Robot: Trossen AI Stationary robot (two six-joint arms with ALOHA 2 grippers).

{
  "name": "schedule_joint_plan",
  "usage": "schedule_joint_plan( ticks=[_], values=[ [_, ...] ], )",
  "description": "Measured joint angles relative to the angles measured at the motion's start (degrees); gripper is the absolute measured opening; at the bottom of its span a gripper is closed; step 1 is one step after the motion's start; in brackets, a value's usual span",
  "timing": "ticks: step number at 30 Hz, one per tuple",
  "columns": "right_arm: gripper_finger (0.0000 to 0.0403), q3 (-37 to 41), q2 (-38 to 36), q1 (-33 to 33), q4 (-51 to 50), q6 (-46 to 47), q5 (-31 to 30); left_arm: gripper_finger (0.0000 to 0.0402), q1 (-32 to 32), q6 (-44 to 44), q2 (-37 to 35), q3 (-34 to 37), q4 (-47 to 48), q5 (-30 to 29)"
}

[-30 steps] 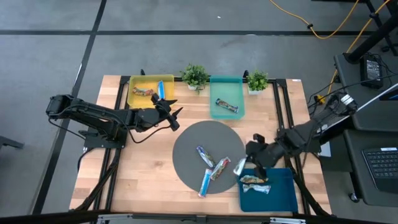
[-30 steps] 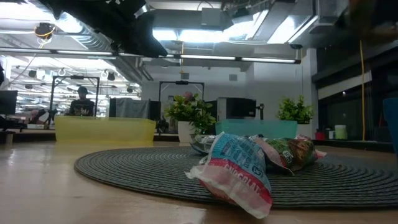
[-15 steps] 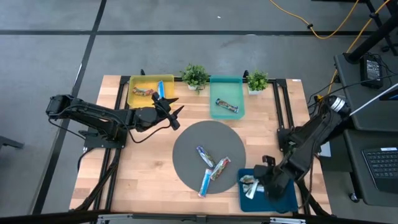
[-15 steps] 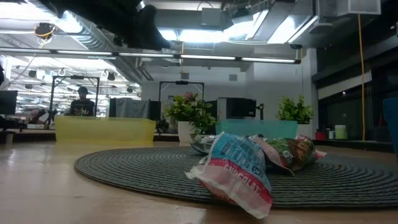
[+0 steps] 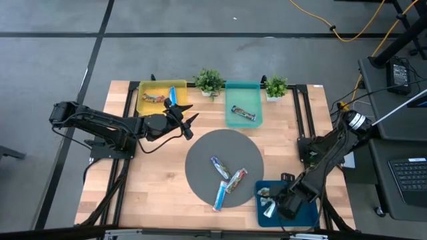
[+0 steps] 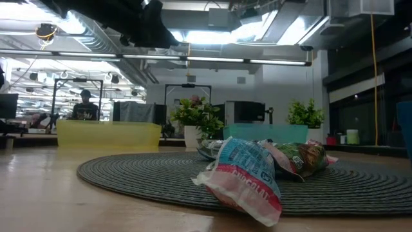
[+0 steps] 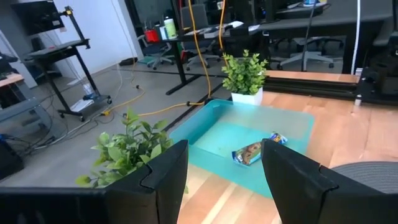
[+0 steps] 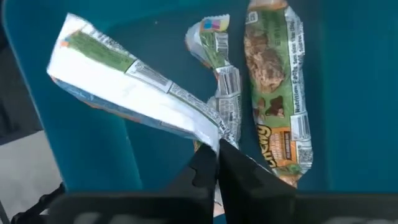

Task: Pick and place Granola Bars by type
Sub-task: Put the yellow granola bar into the blue bin, then put the red granola bar into the yellow bin

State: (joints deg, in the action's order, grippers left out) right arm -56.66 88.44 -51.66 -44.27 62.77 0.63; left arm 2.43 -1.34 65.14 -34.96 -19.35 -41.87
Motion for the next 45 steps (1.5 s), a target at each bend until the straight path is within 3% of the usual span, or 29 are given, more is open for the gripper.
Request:
schedule_joint_plan(
  ticks=[11,17,23,28,39,45],
  values=[
    [0.0116,0.0,-0.1,0.9,-0.4,1.1,0.8,0.0194,0.0,0.0,0.0,0.0,0.0,0.0],
    [0.0157,-1.6,-1.3,3.3,-2.4,-3.5,0.4,0.0196,0.0,0.0,0.0,0.0,0.0,0.0],
    [0.0163,-9.6,-1.5,6.3,-11.3,-15.5,-8.2,0.0195,0.0,0.0,0.0,0.0,0.0,0.0],
    [0.0163,-13.6,-1.5,11.0,-10.2,-32.1,-16.1,0.0194,0.0,0.0,0.0,0.0,-0.1,0.0],
    [0.0165,-8.9,-1.5,26.5,-1.6,-55.9,-6.9,0.0195,0.0,0.0,0.0,0.0,-0.2,0.0],
    [0.0222,-3.0,-1.5,31.6,7.4,-63.1,-2.5,0.0194,0.0,0.0,0.0,0.0,-0.2,0.0]
  ],
)
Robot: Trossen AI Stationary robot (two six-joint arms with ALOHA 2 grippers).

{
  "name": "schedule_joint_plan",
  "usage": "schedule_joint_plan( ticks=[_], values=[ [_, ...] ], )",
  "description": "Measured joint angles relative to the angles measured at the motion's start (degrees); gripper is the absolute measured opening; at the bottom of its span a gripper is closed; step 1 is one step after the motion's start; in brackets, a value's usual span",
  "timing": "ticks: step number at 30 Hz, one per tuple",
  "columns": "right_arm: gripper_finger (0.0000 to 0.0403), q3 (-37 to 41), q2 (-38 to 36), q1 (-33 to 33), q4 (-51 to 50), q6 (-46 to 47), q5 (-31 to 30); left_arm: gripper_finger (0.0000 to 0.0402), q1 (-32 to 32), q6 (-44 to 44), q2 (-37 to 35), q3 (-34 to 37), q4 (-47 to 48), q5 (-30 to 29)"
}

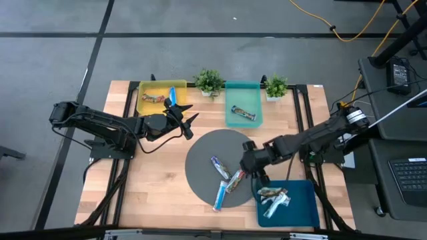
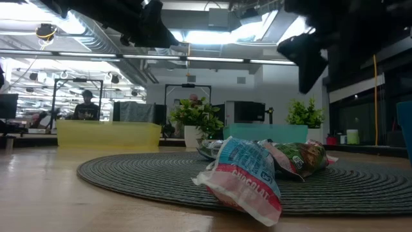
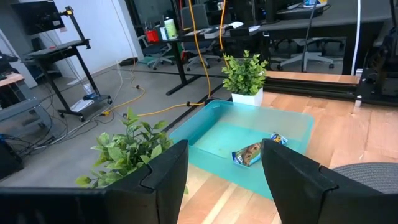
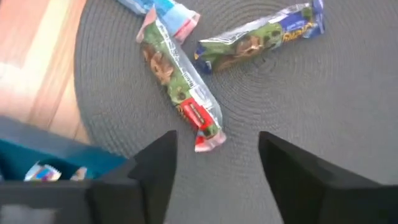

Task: Pick and place Granola Bars by type
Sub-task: Put the red granola bar into the yellow bin

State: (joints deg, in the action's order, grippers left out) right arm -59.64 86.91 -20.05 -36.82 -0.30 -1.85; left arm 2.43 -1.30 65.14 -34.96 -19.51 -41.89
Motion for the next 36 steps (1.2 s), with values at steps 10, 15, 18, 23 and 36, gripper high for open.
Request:
schedule_joint_plan(
  ticks=[10,15,18,23,36],
  values=[
    [0.0307,3.4,7.9,1.7,7.9,-3.6,4.3,0.0194,0.0,0.0,0.0,0.0,0.3,1.5],
    [0.0298,2.4,13.7,1.9,10.5,-5.5,7.6,0.0195,0.1,0.2,0.0,0.0,0.3,1.5],
    [0.0287,1.2,15.6,1.9,10.4,-6.1,8.6,0.0194,0.1,0.3,0.0,0.0,0.3,1.5],
    [0.0257,0.7,15.6,1.9,10.7,-6.4,8.1,0.0195,0.1,0.2,0.0,0.0,0.2,1.5],
    [0.0072,0.6,15.5,4.2,11.7,-4.5,7.7,0.0195,0.1,0.2,0.0,0.0,0.3,2.2]
  ],
)
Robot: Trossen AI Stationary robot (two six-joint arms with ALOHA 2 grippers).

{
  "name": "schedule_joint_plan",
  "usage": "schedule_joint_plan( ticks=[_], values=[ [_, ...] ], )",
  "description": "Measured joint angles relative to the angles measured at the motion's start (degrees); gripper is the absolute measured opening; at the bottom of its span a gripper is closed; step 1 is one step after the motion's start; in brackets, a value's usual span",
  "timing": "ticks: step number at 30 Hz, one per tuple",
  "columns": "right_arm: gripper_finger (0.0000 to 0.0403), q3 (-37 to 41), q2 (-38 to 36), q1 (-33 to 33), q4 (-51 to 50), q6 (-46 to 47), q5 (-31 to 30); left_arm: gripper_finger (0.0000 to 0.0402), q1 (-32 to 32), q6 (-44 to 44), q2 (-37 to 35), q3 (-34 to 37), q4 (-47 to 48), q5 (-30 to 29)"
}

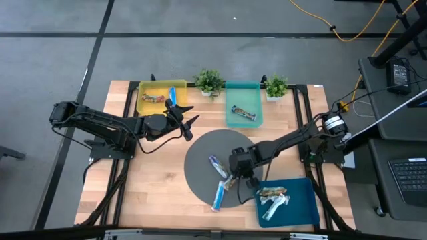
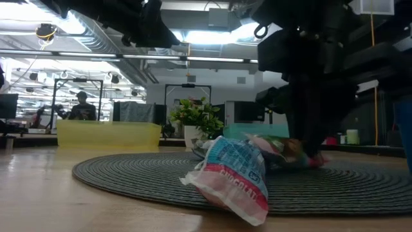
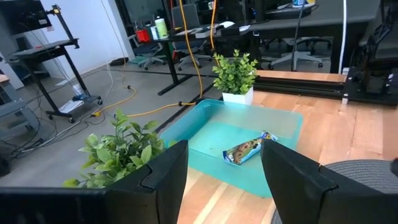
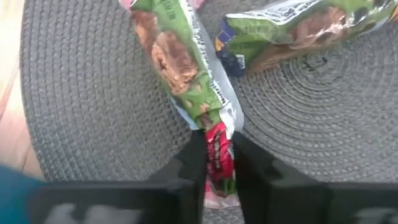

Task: Pick and place Granola Bars by type
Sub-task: Put the red granola bar into the yellow bin

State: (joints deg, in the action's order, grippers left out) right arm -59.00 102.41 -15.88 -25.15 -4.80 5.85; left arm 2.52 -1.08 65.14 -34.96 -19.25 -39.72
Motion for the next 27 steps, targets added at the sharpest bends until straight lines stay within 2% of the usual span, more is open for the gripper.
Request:
schedule_joint_plan(
  ticks=[5,9,12,20,23,27],
  values=[
    [0.003,0.0,-0.7,0.9,-0.3,1.6,-0.4,0.0195,0.0,0.0,0.0,0.0,0.0,0.4],
    [0.0041,0.0,-3.1,1.1,-1.5,2.5,-1.1,0.0195,0.0,0.0,0.0,0.0,0.0,0.4],
    [0.005,0.0,-6.2,1.0,-2.9,3.0,-3.8,0.0196,0.0,0.0,0.0,0.0,0.0,0.4],
    [0.0028,0.0,-16.0,1.2,-3.2,3.9,-12.3,0.0196,0.0,0.0,0.0,0.0,0.0,1.0],
    [0.0032,0.0,-19.4,2.0,-3.8,6.0,-15.1,0.0194,0.0,-0.1,0.0,0.0,0.2,3.8],
    [0.0042,0.0,-23.0,4.0,-4.1,7.6,-18.7,0.0196,0.0,-1.9,0.0,0.0,0.0,10.8]
  ],
)
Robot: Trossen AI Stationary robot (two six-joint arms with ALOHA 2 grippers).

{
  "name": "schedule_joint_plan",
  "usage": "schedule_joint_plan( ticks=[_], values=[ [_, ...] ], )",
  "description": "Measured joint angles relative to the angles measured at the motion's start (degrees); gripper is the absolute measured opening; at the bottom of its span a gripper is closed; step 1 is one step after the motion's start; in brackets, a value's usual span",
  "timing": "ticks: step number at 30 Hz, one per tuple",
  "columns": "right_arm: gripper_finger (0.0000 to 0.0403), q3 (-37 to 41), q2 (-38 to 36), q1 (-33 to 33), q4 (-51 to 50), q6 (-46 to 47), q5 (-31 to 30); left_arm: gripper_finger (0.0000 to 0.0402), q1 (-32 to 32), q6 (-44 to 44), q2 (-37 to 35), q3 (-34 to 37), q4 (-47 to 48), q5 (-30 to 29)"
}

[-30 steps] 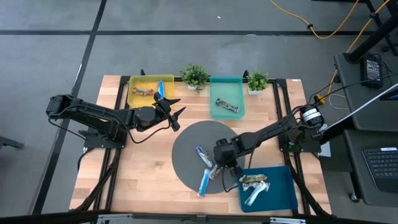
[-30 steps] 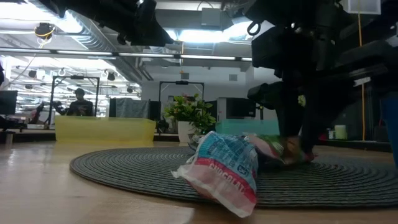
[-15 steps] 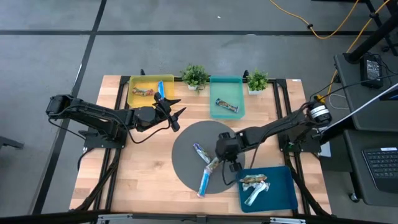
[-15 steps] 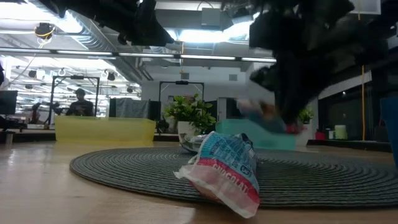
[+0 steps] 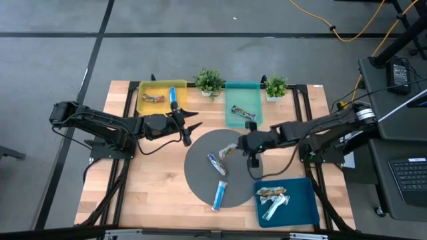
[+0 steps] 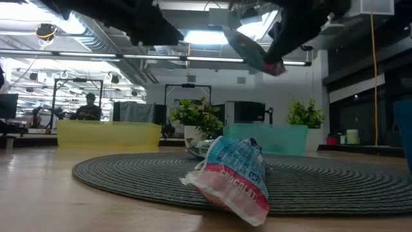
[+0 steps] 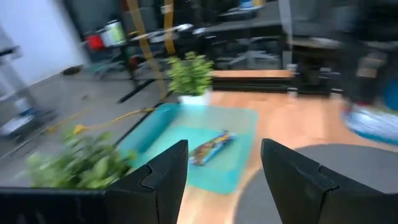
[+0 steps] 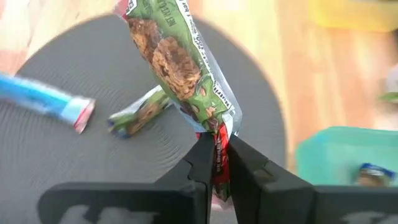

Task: Pick and place Granola Bars by type
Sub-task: Put the red granola bar into the yellow bin

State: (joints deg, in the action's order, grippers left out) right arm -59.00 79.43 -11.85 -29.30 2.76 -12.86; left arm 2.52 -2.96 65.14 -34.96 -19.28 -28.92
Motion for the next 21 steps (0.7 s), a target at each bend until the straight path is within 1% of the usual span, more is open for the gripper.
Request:
schedule_joint_plan(
  ticks=[4,8,10,15,21],
  values=[
    [0.0035,0.0,-2.7,3.3,0.9,-0.4,-0.9,0.0196,0.3,-5.1,0.0,0.0,-3.3,6.3],
    [0.0026,0.0,-4.3,7.1,4.2,-3.2,-0.5,0.0196,2.0,-9.7,0.0,0.0,-6.0,9.6],
    [0.0028,0.0,-4.6,8.8,7.2,-4.7,1.6,0.0196,3.1,-11.5,0.0,0.0,-6.9,10.9],
    [0.004,0.0,-4.6,12.5,13.4,-7.1,8.6,0.0196,5.4,-15.1,0.0,0.0,-9.0,10.7],
    [0.0025,0.0,-4.5,15.1,19.6,-8.9,14.2,0.0196,6.1,-17.2,0.0,0.0,-10.4,10.6]
  ],
)
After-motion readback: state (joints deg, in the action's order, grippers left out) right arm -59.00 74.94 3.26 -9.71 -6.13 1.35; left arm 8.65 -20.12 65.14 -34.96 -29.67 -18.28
